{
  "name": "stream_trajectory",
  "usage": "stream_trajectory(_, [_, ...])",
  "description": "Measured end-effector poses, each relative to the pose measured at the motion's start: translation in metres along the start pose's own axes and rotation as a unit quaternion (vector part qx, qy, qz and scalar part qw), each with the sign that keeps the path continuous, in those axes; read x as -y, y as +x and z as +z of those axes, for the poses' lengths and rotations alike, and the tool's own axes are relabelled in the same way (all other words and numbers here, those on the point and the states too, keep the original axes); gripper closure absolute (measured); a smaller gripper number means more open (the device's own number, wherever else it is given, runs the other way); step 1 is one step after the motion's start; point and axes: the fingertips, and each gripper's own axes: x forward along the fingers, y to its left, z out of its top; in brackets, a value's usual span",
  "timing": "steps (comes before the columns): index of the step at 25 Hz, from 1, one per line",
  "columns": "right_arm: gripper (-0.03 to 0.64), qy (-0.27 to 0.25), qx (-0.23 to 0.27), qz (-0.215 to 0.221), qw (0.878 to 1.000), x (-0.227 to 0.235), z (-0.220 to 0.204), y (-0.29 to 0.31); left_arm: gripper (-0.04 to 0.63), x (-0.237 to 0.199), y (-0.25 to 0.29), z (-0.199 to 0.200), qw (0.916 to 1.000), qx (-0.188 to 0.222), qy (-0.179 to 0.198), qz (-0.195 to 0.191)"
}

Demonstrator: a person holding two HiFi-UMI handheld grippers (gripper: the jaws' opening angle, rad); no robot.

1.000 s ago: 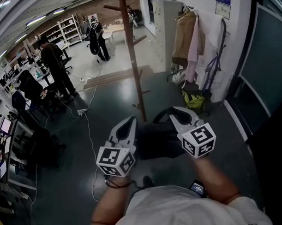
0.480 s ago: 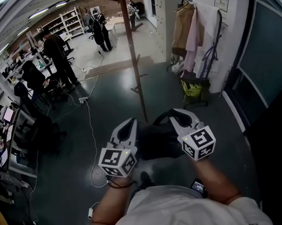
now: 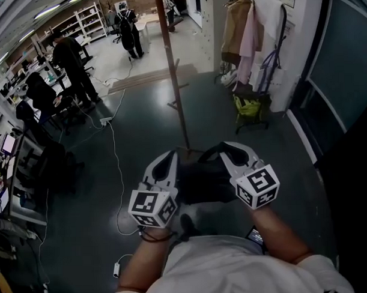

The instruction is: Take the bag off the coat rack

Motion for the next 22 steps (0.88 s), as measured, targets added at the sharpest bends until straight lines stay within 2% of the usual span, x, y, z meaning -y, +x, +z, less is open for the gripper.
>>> stream_trajectory(22, [0.588, -0.003, 0.006, -0.005, 1.0, -0.002, 0.01, -0.005, 0.589, 0.009, -0.003, 0.004, 0.9999, 0.001, 0.0, -0.013])
